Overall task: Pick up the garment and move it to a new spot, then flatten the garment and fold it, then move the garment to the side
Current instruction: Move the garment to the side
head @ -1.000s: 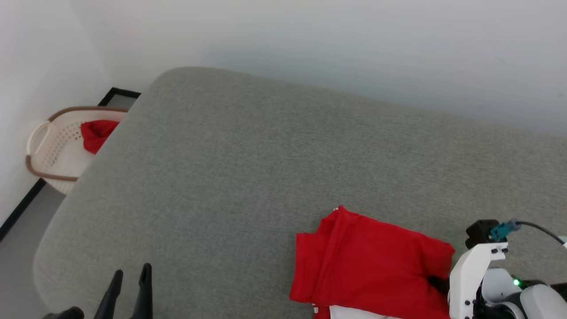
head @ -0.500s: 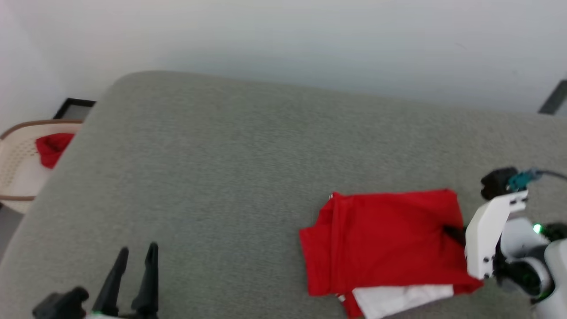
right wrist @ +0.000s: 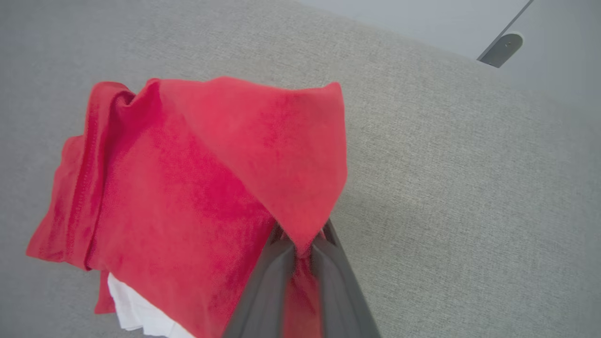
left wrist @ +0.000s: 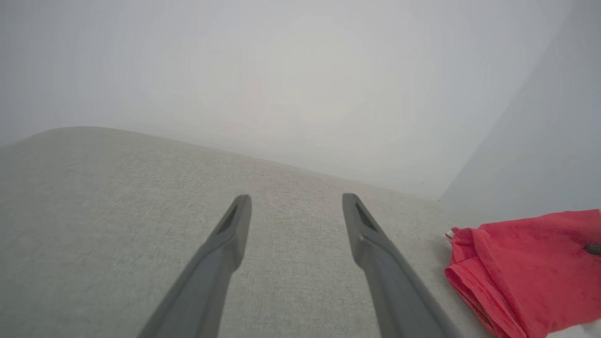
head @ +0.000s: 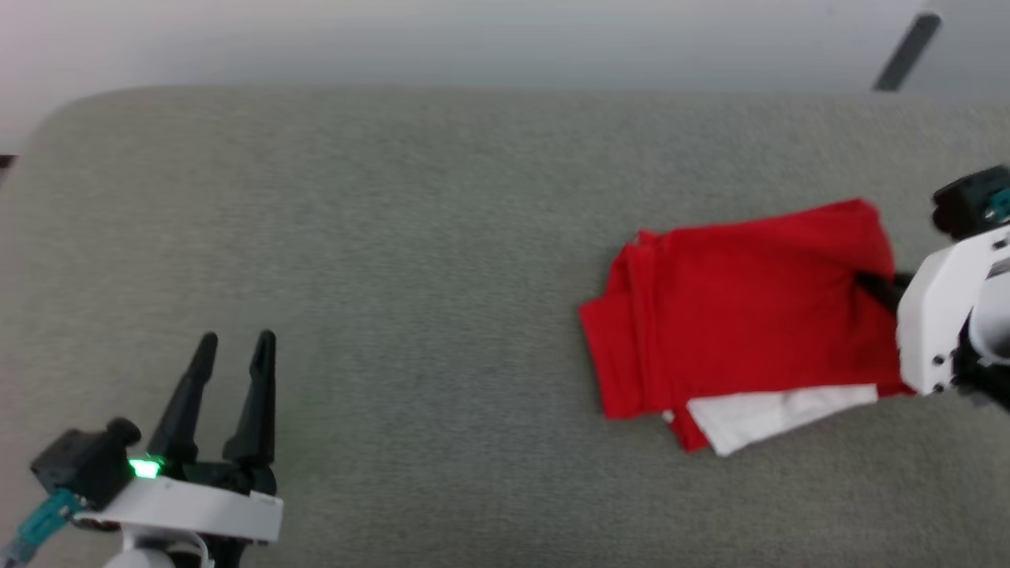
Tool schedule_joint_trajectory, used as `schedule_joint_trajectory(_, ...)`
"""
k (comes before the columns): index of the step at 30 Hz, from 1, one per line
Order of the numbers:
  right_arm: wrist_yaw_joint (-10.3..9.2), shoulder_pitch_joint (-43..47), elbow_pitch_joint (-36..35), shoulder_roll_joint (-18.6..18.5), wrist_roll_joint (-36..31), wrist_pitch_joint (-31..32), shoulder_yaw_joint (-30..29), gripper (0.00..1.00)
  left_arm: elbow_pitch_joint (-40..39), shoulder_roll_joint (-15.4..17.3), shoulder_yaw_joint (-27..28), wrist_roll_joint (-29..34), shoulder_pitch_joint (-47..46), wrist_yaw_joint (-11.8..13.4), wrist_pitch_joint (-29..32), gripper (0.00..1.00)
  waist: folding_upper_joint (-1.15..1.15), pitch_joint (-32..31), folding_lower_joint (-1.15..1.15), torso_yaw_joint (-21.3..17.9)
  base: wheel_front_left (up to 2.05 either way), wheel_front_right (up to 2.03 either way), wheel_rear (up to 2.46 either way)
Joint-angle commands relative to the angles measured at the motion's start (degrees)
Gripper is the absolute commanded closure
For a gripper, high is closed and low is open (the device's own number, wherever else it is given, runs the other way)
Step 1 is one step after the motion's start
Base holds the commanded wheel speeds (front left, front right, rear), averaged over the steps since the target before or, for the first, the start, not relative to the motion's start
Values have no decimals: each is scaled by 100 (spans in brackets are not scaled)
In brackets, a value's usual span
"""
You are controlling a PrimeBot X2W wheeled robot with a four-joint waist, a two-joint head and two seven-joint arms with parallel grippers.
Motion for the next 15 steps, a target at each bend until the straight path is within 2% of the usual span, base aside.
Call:
schedule_joint_trajectory(1, -2, -181, 13, -134, 78, -110, 17, 100, -37, 74, -14, 42, -170, -15, 0, 0, 0, 543, 0, -555, 0, 0, 0)
schedule_joint_trajectory(7, -2, -553, 107, -492, 157, -487, 84, 100, -137, 286, -15, 55, -497, -16, 0, 0, 0, 1017, 0, -989, 0, 0, 0)
schedule_joint_trajectory(15, -3, -967, 439, -964, 170, -1095, 228, 100, -209, 531, -74, 92, -910, -16, 20, 0, 0, 1583, 0, -1323, 0, 0, 0)
